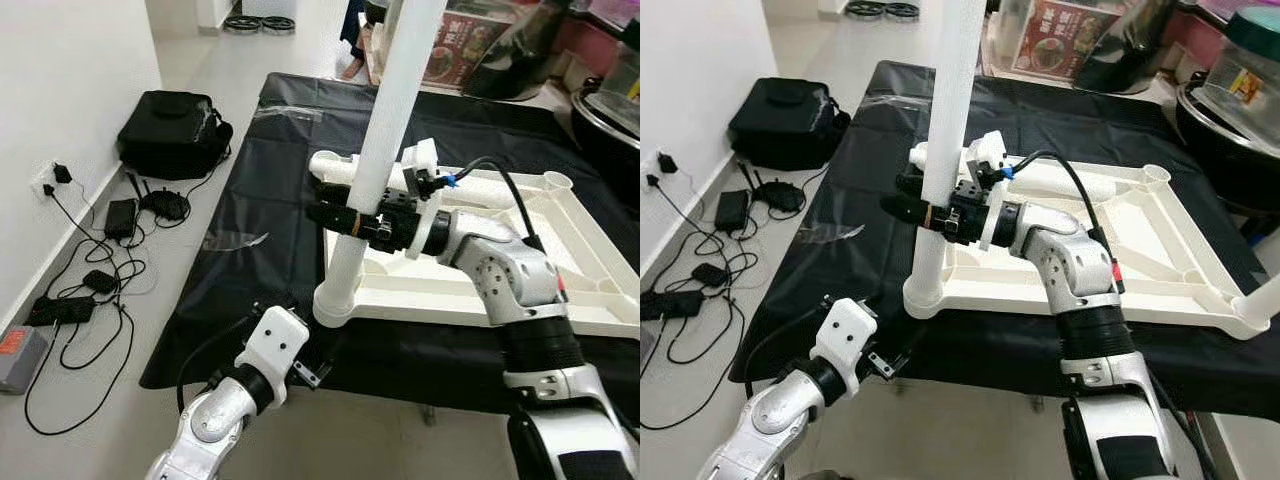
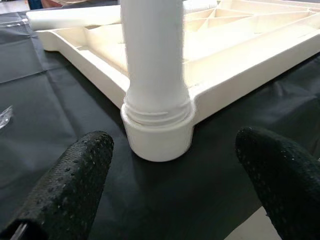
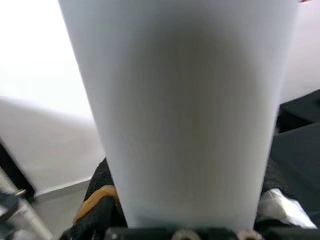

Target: Building children table

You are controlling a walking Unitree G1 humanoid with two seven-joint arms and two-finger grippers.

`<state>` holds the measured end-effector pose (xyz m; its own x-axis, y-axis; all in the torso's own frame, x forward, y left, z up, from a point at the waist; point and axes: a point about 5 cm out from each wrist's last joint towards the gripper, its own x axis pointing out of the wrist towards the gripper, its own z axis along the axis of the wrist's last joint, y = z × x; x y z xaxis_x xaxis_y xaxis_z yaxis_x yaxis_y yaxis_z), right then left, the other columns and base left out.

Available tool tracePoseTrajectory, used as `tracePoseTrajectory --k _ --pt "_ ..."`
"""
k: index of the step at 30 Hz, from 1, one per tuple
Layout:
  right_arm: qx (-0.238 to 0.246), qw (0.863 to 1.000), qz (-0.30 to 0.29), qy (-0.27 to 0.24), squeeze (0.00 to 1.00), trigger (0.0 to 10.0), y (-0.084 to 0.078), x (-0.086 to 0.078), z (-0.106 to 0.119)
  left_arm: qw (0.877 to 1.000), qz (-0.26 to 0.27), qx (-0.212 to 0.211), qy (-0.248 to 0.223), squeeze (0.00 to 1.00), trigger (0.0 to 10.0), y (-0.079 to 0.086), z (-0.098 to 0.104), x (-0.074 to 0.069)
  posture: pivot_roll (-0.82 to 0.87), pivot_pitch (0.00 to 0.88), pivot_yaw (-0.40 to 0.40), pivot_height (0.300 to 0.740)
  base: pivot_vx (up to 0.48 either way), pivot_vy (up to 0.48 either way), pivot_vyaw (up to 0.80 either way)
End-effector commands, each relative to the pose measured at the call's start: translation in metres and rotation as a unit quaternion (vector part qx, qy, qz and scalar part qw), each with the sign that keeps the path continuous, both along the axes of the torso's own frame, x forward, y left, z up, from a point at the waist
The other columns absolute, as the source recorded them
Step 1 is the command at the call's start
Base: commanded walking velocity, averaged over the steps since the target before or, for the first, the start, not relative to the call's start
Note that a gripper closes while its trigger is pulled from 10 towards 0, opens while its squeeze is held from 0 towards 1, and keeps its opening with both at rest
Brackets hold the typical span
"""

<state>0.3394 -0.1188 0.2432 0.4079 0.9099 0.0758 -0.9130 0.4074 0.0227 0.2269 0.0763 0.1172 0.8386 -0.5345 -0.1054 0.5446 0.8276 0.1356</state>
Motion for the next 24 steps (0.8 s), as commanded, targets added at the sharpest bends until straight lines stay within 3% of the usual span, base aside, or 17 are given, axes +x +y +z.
tracePoseTrajectory --k 1,2,3,4,5,7,9,11,12,13,14,17,18,19,20,21,24 --pt "-0.001 0.996 -0.091 0.014 0.0 0.0 -0.011 0.014 -0.003 1.0 -0.003 0.005 0.007 0.0 10.0 -0.001 -0.004 -0.001 0.13 0.07 -0.103 0.74 0.0 0.0 0.0" --pt "-0.002 0.991 -0.134 0.017 0.0 0.0 -0.013 0.02 -0.006 1.0 -0.003 0.005 0.007 0.0 10.0 -0.001 -0.004 -0.001 0.13 0.07 -0.103 0.74 0.0 0.0 0.0" --pt "-0.002 0.957 -0.287 0.039 0.0 0.0 -0.029 0.035 -0.016 1.0 -0.003 0.005 0.008 0.0 10.0 0.0 -0.004 -0.001 0.12 0.077 -0.096 0.74 0.0 0.0 0.0" --pt "-0.002 0.957 -0.287 0.039 0.0 0.0 -0.029 0.035 -0.016 1.0 -0.003 0.005 0.008 0.0 10.0 0.0 -0.004 -0.001 0.12 0.077 -0.096 0.74 0.0 0.0 0.0" --pt "-0.004 0.92 -0.389 0.057 0.0 0.0 -0.041 0.042 -0.024 1.0 -0.003 0.004 0.008 0.0 10.0 0.0 -0.004 -0.001 0.12 0.077 -0.096 0.74 0.0 0.0 0.0" --pt "-0.004 0.92 -0.389 0.057 0.0 0.0 -0.041 0.042 -0.024 1.0 -0.003 0.004 0.008 0.0 10.0 0.0 -0.004 -0.001 0.12 0.077 -0.096 0.74 0.0 0.0 0.0" --pt "-0.007 0.799 -0.599 0.055 0.0 0.0 -0.062 0.031 -0.034 1.0 -0.004 0.005 0.009 0.0 10.0 0.0 -0.004 0.0 0.12 0.077 -0.096 0.74 0.0 0.0 0.0" --pt "-0.007 0.799 -0.599 0.055 0.0 0.0 -0.062 0.031 -0.034 1.0 -0.004 0.005 0.009 0.0 10.0 0.0 -0.004 0.0 0.12 0.077 -0.096 0.74 0.0 0.0 0.0" --pt "-0.001 0.764 -0.643 0.047 0.0 0.0 -0.063 0.022 -0.034 1.0 -0.005 0.005 0.009 0.0 10.0 0.0 -0.004 0.0 0.12 0.077 -0.096 0.74 0.0 0.0 0.0" --pt "-0.001 0.764 -0.643 0.047 0.0 0.0 -0.063 0.022 -0.034 1.0 -0.005 0.005 0.009 0.0 10.0 0.0 -0.004 0.0 0.12 0.077 -0.096 0.74 0.0 0.0 0.0" --pt "0.001 0.743 -0.667 0.052 0.0 0.0 -0.058 0.014 -0.033 1.0 -0.006 0.005 0.009 0.0 10.0 -0.001 -0.004 0.0 0.13 0.071 -0.098 0.74 0.0 0.0 0.0" --pt "0.0 0.749 -0.658 0.075 0.0 0.0 -0.041 0.01 -0.035 1.0 -0.006 0.006 0.008 0.0 10.0 -0.001 -0.005 0.0 0.13 0.072 -0.101 0.74 0.0 0.0 0.0" --pt "0.002 0.78 -0.621 0.081 0.0 10.0 -0.026 0.012 -0.034 1.0 -0.006 0.006 0.009 0.0 10.0 -0.001 -0.005 -0.001 0.12 0.069 -0.099 0.74 0.0 0.0 0.0" --pt "0.002 0.78 -0.621 0.081 0.0 10.0 -0.026 0.012 -0.034 1.0 -0.006 0.006 0.009 0.0 10.0 -0.001 -0.005 -0.001 0.12 0.069 -0.099 0.74 0.0 0.0 0.0" --pt "0.005 0.801 -0.593 0.084 0.0 10.0 -0.017 0.014 -0.033 1.0 -0.005 0.006 0.009 0.0 10.0 -0.001 -0.005 -0.001 0.12 0.069 -0.1 0.74 0.0 0.0 0.0" --pt "0.016 0.844 -0.528 0.091 0.45 10.0 -0.002 0.018 -0.033 1.0 -0.006 0.005 0.01 0.0 10.0 -0.002 -0.005 0.0 0.12 0.067 -0.102 0.74 0.0 0.0 0.0" --pt "0.027 0.865 -0.493 0.096 0.45 10.0 0.008 0.021 -0.034 1.0 -0.006 0.004 0.01 0.0 10.0 -0.002 -0.005 0.0 0.12 0.066 -0.101 0.74 0.0 0.0 0.0"
